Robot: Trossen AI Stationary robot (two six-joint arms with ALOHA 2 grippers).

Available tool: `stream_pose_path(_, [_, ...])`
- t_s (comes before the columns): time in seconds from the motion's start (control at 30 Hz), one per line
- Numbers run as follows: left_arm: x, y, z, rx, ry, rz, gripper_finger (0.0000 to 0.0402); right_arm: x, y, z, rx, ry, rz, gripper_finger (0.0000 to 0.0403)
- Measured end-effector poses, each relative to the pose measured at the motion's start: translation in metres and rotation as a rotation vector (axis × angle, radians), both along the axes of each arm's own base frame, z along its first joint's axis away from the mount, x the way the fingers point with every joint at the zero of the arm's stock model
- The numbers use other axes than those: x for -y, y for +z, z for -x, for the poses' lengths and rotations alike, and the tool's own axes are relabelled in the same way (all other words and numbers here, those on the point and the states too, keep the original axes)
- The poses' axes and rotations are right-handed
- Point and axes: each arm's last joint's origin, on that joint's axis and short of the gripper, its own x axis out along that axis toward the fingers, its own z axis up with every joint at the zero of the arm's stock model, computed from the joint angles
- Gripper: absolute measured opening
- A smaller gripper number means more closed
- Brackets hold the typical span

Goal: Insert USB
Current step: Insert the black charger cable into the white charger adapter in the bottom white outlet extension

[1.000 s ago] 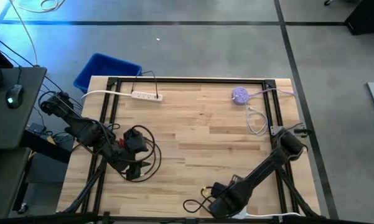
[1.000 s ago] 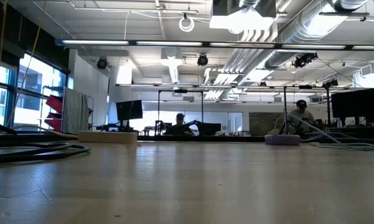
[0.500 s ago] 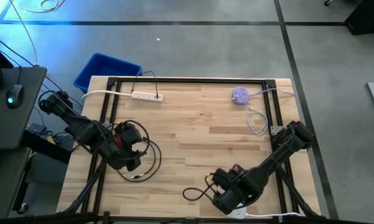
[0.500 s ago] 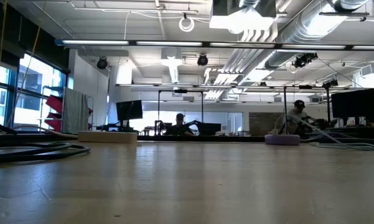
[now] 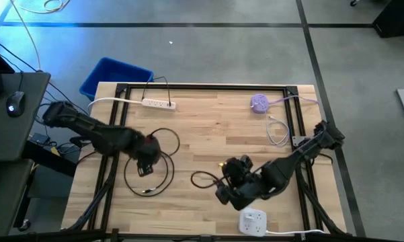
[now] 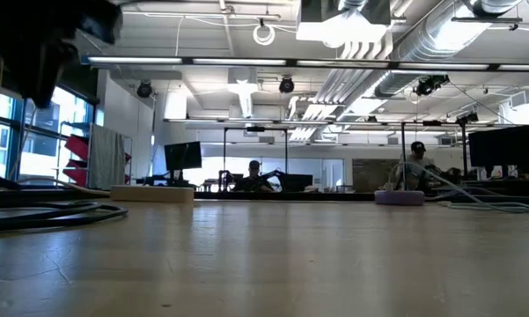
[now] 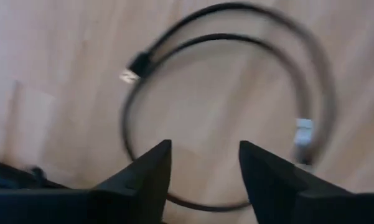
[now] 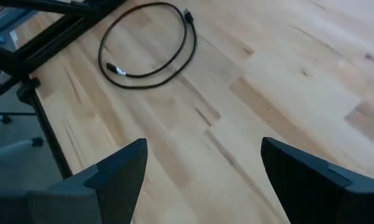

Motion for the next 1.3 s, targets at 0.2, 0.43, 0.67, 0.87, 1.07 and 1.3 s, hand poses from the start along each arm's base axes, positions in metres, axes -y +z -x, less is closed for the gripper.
stream_pose_path(0.2, [-0.046,-0.036,-0.005,-0.041,-0.104,0.058,0.0080,0.008,0.002,-0.005,-0.017,0.056,0.040,0.0298])
stream_pose_path(0.43, [-0.069,-0.063,-0.010,0.034,-0.287,0.061,0.0027,0.009,0.002,-0.004,-0.027,0.076,0.060,0.0298])
stream_pose_path(0.67, [-0.077,-0.084,-0.018,-0.008,-0.402,0.092,0.0023,0.009,0.002,-0.004,-0.034,0.076,0.063,0.0298])
stream_pose_path(0.87, [-0.079,-0.109,-0.032,-0.067,-0.470,0.090,0.0038,0.009,0.002,-0.004,-0.026,0.053,0.043,0.0298])
stream_pose_path(1.07, [-0.080,-0.123,-0.037,-0.113,-0.518,0.097,0.0034,0.009,0.002,-0.004,-0.009,0.005,0.007,0.0298])
stream_pose_path(1.3, [-0.081,-0.112,-0.045,-0.061,-0.486,0.048,0.0002,0.008,0.004,-0.004,0.053,-0.063,0.016,0.0298])
